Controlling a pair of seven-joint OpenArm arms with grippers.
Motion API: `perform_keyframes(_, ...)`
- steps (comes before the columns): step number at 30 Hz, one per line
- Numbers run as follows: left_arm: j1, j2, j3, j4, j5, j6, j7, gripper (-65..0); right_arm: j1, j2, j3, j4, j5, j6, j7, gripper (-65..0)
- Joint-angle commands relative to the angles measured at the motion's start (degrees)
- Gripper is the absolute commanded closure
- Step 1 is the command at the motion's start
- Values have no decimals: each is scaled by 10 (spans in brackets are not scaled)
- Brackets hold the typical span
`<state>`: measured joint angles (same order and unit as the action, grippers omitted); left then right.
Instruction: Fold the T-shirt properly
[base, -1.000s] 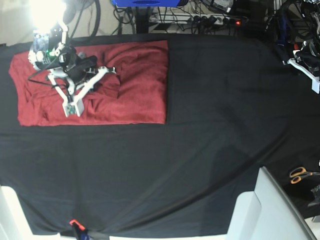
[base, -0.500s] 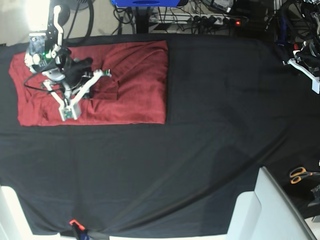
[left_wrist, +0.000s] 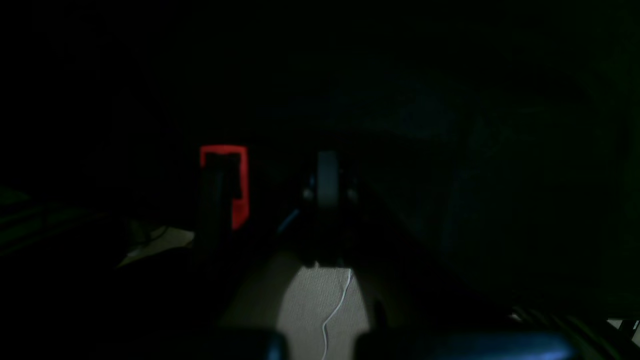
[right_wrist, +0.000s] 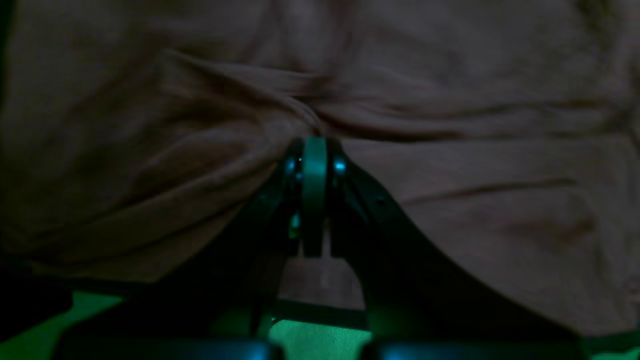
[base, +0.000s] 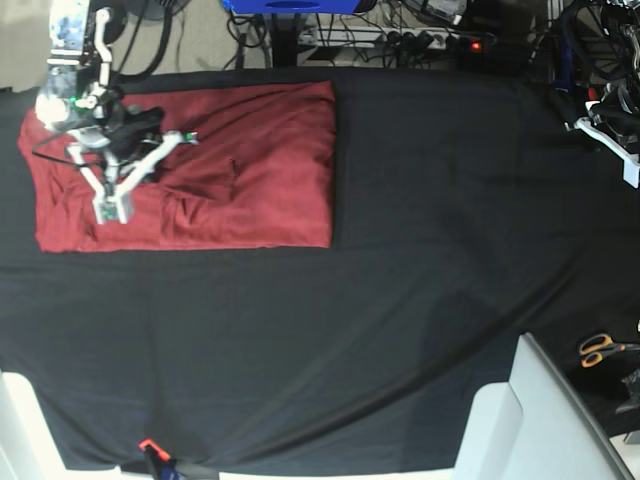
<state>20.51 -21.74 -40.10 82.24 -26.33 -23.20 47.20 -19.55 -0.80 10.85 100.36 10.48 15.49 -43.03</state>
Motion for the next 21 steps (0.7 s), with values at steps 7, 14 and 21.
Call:
perform_keyframes(7,-10,-11,-2,7,-4,-2,-9,0,-1,3,4,-5,5,2,-5,-57)
perform_keyframes(14,-12,-10,-2,7,-4,-2,-9,0,-4,3,7,-9,5,2,-7,-275)
perform_keyframes(21,-12,-10,-2,7,-4,-2,-9,0,-37,1,-13,56,6,3,26,-314)
